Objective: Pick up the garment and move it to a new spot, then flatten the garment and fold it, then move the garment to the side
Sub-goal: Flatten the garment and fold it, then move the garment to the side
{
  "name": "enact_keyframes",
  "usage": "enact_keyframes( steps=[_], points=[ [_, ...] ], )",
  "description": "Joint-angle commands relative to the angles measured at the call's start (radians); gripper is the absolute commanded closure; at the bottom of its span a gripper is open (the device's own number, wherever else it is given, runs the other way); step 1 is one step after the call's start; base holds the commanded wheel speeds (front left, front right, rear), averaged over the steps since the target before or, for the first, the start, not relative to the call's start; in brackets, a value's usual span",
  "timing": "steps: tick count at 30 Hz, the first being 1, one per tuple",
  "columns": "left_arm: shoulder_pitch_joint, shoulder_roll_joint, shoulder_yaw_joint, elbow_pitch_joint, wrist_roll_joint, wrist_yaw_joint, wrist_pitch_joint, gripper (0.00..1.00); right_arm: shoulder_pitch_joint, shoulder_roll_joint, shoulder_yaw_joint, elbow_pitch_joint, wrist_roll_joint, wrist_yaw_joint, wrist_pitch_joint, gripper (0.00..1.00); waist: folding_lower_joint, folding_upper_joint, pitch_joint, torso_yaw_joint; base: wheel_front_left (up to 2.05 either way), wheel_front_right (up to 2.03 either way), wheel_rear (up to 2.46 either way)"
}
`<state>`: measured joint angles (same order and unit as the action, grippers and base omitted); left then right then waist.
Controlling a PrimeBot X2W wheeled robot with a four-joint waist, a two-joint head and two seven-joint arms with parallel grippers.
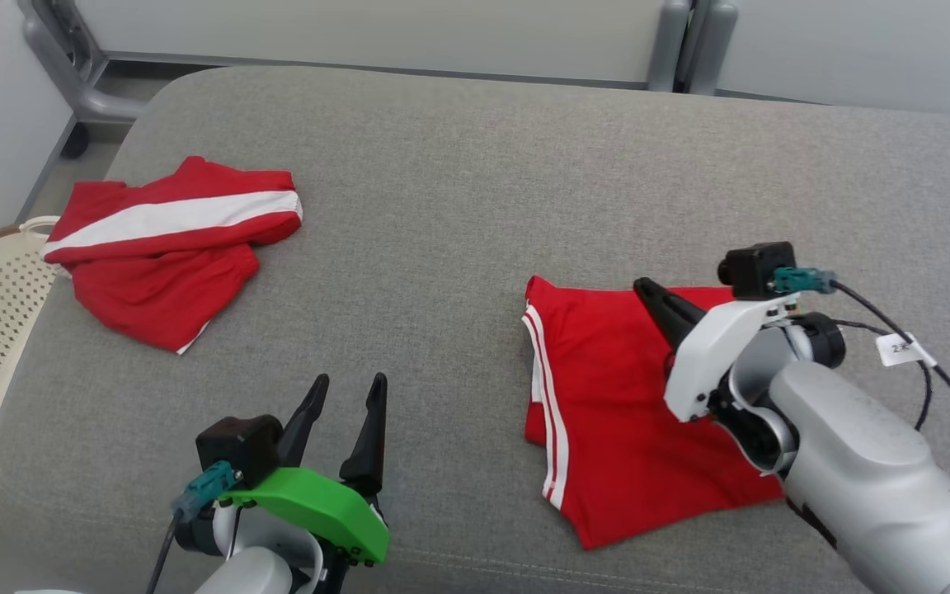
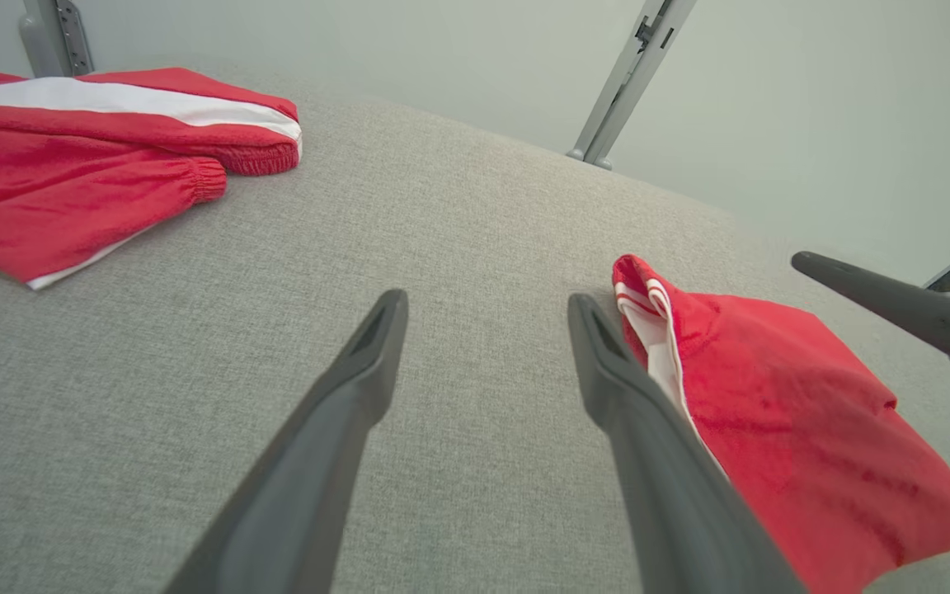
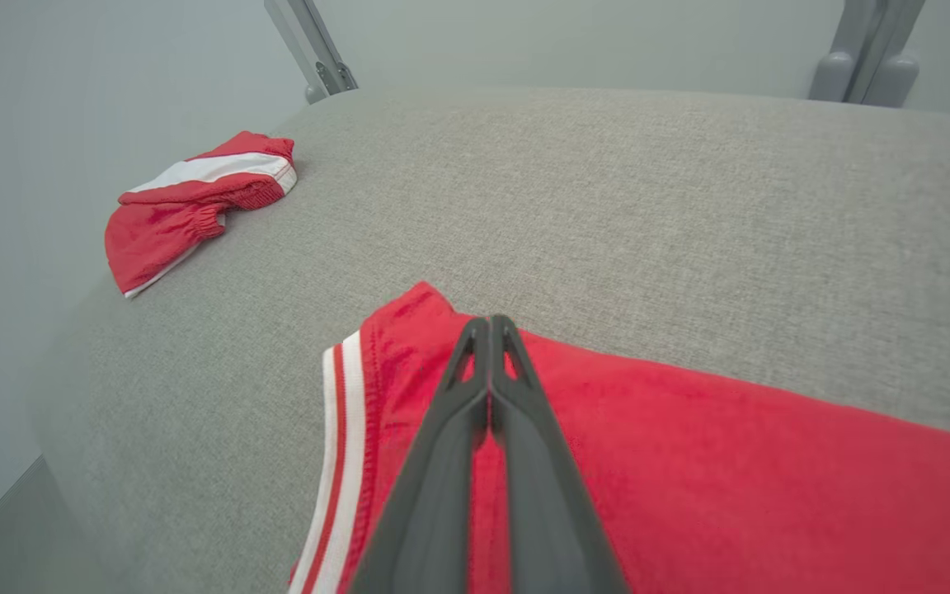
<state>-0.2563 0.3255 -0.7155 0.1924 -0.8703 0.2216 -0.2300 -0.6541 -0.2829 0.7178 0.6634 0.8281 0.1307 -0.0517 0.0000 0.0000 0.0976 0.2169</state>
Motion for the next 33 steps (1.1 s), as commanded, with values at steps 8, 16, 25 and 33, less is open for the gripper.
enact_keyframes(
  steps=[8,16,25,33],
  points=[
    [0.027,0.019,-0.006,-0.021,0.004,0.018,0.010,0.00,0.029,-0.122,-0.066,-0.007,0.017,0.000,0.021,0.01,0.0000,0.0000,-0.047,-0.084,0.00,0.00,0.00],
    [0.043,0.032,-0.010,-0.047,0.011,0.035,0.014,0.00,0.111,-0.186,-0.120,-0.030,0.045,0.000,0.088,0.00,0.0000,0.0000,-0.067,-0.122,0.00,0.00,0.00],
    [0.026,0.046,-0.013,-0.076,0.019,0.042,0.025,0.00,0.175,-0.164,-0.167,-0.006,0.078,0.000,0.195,0.00,0.0000,0.0000,-0.054,-0.101,0.00,0.00,0.00],
    [0.009,0.041,-0.014,-0.081,0.024,0.045,0.026,0.00,0.117,-0.122,-0.216,0.070,0.096,0.000,0.303,0.00,0.0000,0.0000,-0.025,-0.053,0.00,0.00,0.00]
  ],
)
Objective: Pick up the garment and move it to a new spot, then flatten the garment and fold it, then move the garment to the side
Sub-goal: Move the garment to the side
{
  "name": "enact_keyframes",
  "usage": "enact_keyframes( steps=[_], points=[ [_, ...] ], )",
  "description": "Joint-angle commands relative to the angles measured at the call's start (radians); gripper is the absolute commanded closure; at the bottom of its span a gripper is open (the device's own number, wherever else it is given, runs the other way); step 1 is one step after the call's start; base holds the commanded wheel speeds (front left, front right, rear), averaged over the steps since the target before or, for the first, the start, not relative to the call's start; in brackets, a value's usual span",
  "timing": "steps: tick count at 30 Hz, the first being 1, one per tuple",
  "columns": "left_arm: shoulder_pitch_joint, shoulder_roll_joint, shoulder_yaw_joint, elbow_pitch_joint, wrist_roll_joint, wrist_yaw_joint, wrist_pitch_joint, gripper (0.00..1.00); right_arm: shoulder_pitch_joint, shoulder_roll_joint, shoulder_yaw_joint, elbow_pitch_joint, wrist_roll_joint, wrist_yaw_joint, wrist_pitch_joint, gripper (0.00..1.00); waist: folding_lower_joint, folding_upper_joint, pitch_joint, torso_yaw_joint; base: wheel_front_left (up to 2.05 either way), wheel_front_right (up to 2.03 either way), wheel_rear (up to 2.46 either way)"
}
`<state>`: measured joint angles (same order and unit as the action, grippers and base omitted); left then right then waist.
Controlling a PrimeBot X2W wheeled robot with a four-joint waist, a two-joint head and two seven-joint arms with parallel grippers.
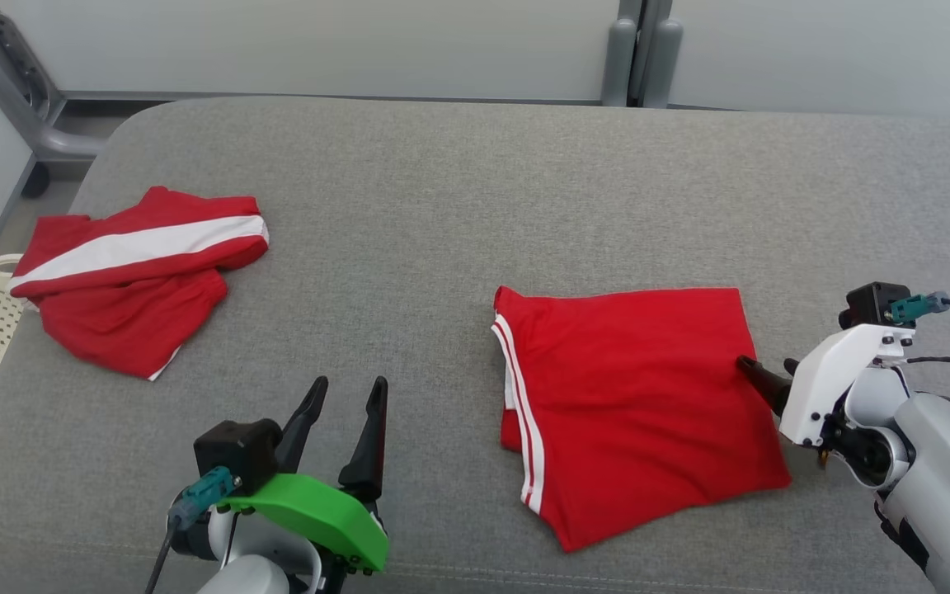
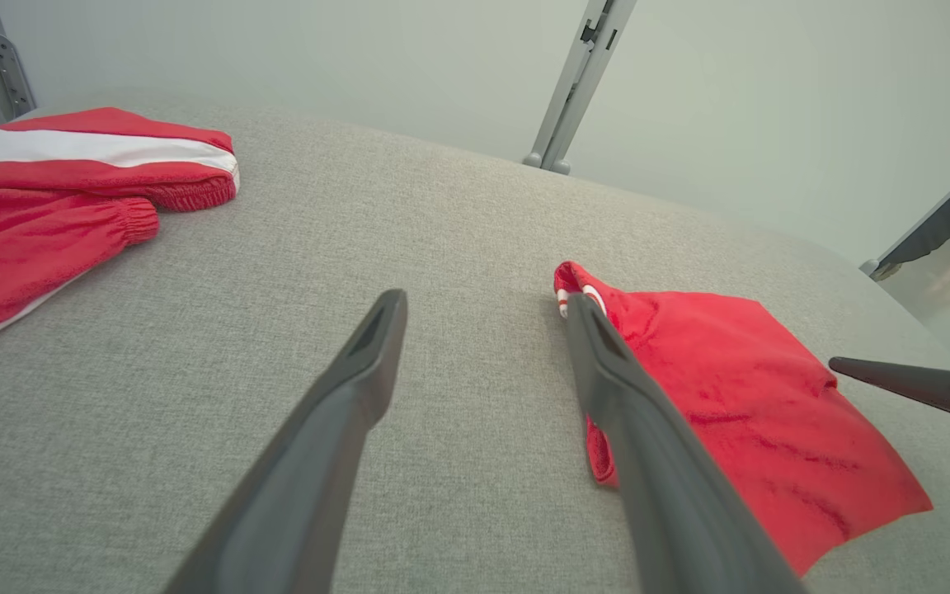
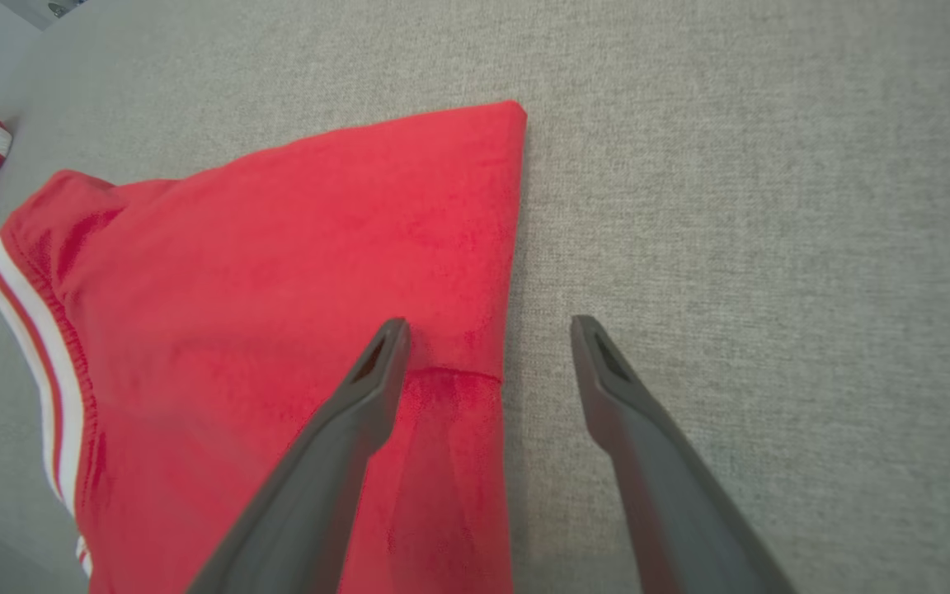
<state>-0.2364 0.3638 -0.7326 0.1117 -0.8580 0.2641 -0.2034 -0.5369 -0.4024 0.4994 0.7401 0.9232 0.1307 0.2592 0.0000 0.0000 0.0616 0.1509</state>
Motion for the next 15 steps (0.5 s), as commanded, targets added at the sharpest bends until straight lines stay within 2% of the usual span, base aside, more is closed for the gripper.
enact_keyframes(
  steps=[1,9,15],
  points=[
    [-0.012,0.001,0.003,0.000,0.012,0.002,-0.002,0.00,-0.009,0.000,-0.004,0.006,0.001,0.000,0.009,0.00,0.0000,0.0000,0.015,0.021,0.00,0.00,0.00],
    [-0.024,-0.014,0.008,0.011,0.008,-0.007,-0.016,0.00,-0.075,0.017,-0.037,0.124,-0.021,0.000,0.127,0.00,0.0000,0.0000,0.046,0.077,0.00,0.00,0.00],
    [-0.032,-0.021,0.012,0.021,0.011,-0.014,-0.025,0.00,-0.093,0.040,-0.034,0.152,-0.013,0.000,0.184,0.00,0.0000,0.0000,0.064,0.098,0.00,0.00,0.00]
  ],
)
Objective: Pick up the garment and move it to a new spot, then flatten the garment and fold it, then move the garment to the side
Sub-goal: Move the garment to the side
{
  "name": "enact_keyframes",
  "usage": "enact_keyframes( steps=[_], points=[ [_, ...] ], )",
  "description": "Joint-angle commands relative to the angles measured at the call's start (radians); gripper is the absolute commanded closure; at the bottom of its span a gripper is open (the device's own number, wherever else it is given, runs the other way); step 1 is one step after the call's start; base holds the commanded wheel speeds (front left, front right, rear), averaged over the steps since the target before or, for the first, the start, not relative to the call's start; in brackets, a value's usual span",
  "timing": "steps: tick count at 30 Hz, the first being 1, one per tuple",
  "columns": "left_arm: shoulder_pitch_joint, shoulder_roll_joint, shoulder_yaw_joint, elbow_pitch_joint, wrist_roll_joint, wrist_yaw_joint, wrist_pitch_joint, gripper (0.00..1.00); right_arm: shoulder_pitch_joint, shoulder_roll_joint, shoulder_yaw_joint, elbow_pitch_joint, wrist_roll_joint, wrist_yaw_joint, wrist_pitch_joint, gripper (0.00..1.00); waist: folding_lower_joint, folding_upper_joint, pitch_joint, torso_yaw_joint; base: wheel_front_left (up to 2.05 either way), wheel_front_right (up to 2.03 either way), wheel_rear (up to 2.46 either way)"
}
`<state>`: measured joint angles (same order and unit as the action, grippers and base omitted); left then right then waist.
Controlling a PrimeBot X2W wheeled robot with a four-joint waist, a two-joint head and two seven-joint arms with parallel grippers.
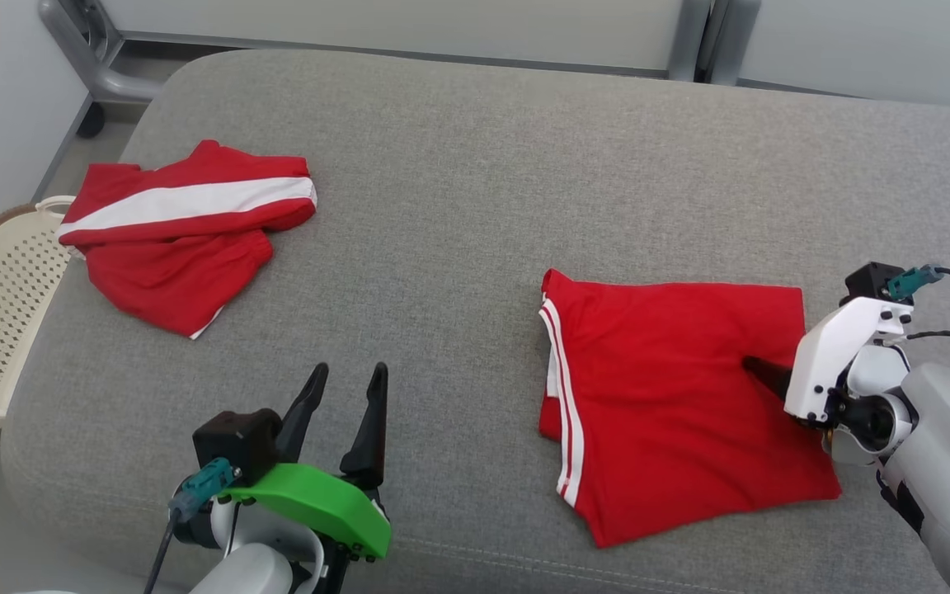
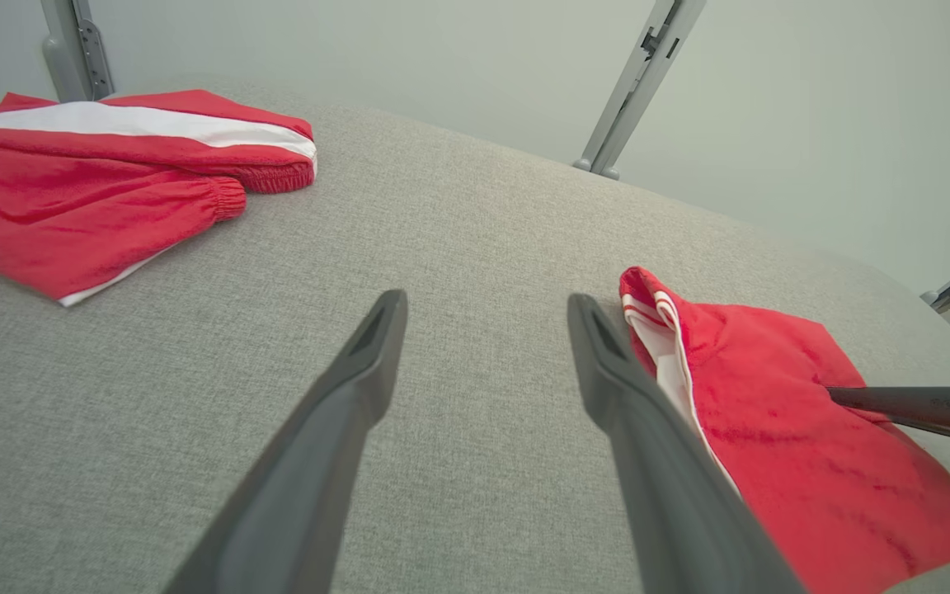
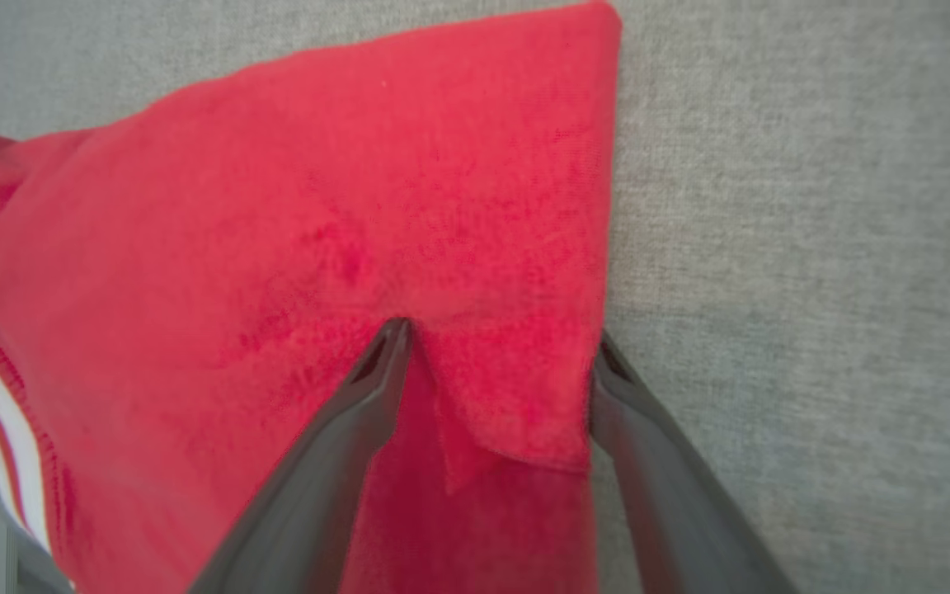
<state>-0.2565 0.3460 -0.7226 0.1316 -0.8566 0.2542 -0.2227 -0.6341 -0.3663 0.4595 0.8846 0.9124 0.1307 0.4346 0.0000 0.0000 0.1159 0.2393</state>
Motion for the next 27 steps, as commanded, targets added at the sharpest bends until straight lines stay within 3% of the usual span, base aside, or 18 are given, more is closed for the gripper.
enact_keyframes(
  steps=[1,3,4,5,22,27],
  points=[
    [-0.014,-0.003,0.002,0.003,0.010,-0.005,-0.007,0.00,0.004,0.008,0.011,0.005,-0.005,0.000,0.014,0.00,0.0000,0.0000,0.012,0.011,0.00,0.00,0.00],
    [-0.017,-0.003,0.005,0.005,0.010,-0.004,-0.009,0.00,0.002,0.010,0.021,-0.005,-0.009,0.000,0.015,0.56,0.0000,0.0000,0.015,0.011,0.00,0.00,0.00],
    [-0.017,-0.003,0.006,0.006,0.011,-0.003,-0.011,0.00,0.000,0.007,0.027,-0.010,-0.016,0.000,0.012,0.70,0.0000,0.0000,0.017,0.010,0.00,0.00,0.00],
    [-0.018,-0.003,0.007,0.007,0.011,-0.003,-0.012,0.00,-0.003,0.004,0.033,-0.016,-0.022,0.000,0.006,0.97,0.0000,0.0000,0.018,0.008,0.00,0.00,0.00],
    [-0.038,0.010,0.008,-0.019,0.028,-0.002,-0.013,0.00,-0.075,-0.051,0.024,-0.027,-0.096,-0.001,-0.113,1.00,0.0000,0.0000,0.032,-0.128,0.00,0.00,0.00],
    [-0.059,0.018,0.001,-0.034,0.040,-0.001,0.000,0.00,-0.112,-0.056,0.015,-0.026,-0.105,-0.001,-0.132,1.00,0.0000,0.0000,0.051,-0.235,0.00,0.00,0.00]
  ],
)
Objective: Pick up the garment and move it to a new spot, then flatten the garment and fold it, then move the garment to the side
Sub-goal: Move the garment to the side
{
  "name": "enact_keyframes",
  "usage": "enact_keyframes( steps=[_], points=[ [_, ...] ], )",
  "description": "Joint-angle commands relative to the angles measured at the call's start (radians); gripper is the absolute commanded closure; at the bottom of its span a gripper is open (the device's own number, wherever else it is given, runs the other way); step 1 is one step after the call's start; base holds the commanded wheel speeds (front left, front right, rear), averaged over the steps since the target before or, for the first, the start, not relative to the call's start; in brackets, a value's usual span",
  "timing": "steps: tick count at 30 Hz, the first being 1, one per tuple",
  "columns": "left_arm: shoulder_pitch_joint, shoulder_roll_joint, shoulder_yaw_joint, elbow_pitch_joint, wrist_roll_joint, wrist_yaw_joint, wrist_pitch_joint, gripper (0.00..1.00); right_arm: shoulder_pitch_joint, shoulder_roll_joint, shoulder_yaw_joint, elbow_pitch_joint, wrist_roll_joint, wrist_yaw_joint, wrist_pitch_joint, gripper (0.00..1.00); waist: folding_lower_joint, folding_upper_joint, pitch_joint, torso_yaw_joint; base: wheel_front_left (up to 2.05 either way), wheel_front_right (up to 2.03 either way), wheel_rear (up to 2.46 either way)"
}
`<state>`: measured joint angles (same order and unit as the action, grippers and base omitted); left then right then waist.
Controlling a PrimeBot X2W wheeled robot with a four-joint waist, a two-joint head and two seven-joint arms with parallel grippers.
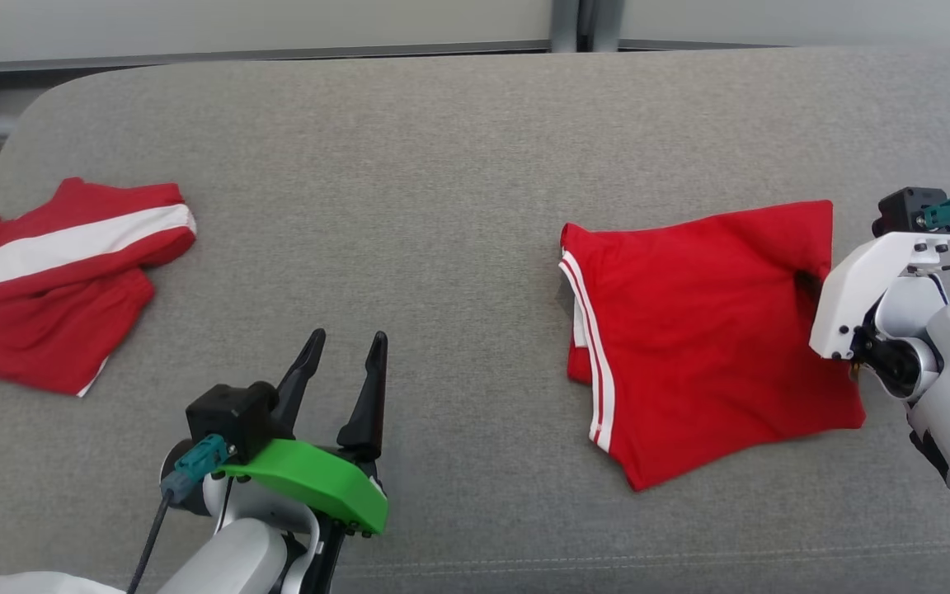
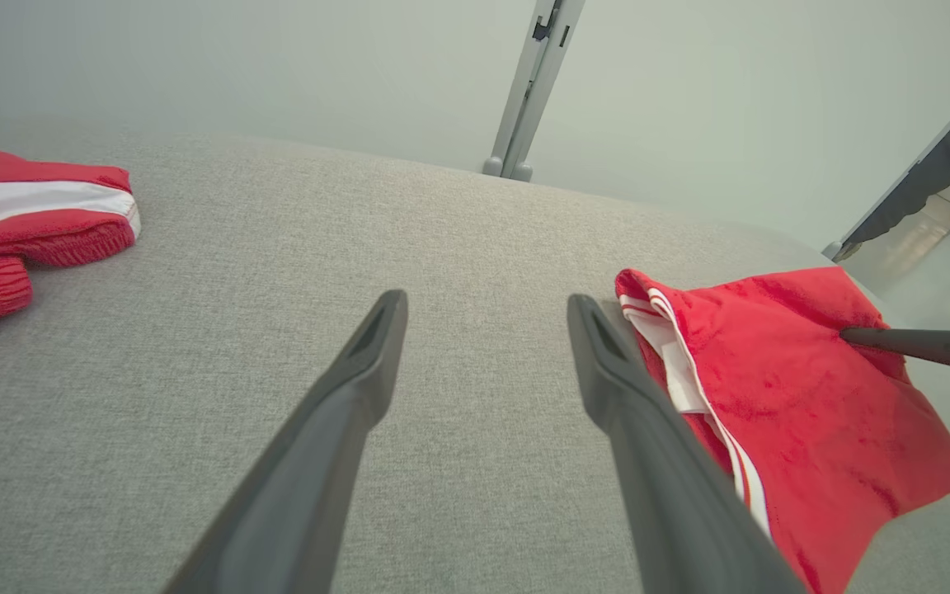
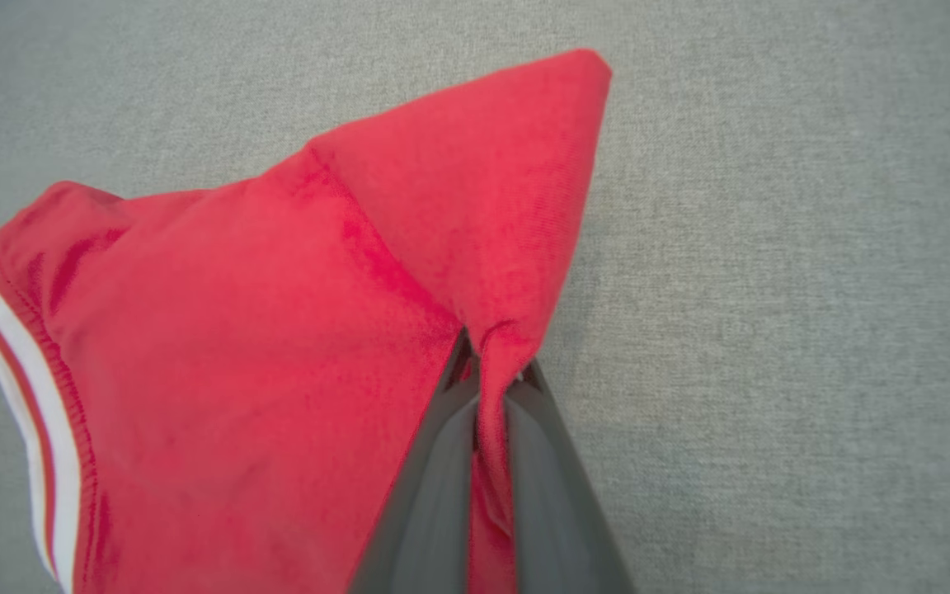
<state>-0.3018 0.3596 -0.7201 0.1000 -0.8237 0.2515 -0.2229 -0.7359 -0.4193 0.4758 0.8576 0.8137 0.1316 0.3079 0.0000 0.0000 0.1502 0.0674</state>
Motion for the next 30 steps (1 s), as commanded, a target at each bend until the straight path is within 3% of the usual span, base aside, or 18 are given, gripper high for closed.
enact_keyframes(
  steps=[1,11,16,30],
  points=[
    [-0.018,0.006,-0.003,-0.005,0.009,0.003,0.002,0.00,-0.015,-0.003,-0.003,0.001,-0.009,-0.002,-0.006,1.00,0.0000,0.0000,0.020,-0.083,0.00,0.00,0.00],
    [-0.063,0.013,-0.019,-0.018,0.031,0.003,0.031,0.00,-0.060,-0.003,-0.012,-0.004,-0.006,-0.002,-0.028,1.00,0.0000,0.0000,0.068,-0.272,0.00,0.00,0.00],
    [-0.086,0.019,-0.028,-0.023,0.042,0.003,0.048,0.00,-0.077,-0.001,-0.011,0.002,-0.004,-0.002,-0.042,1.00,0.0000,0.0000,0.092,-0.328,0.00,0.00,0.00],
    [-0.129,0.064,-0.017,-0.080,0.065,0.026,0.076,0.00,-0.218,0.033,-0.021,0.068,-0.029,-0.002,-0.083,1.00,0.0000,0.0000,0.177,-0.323,0.00,0.00,0.00]
  ],
)
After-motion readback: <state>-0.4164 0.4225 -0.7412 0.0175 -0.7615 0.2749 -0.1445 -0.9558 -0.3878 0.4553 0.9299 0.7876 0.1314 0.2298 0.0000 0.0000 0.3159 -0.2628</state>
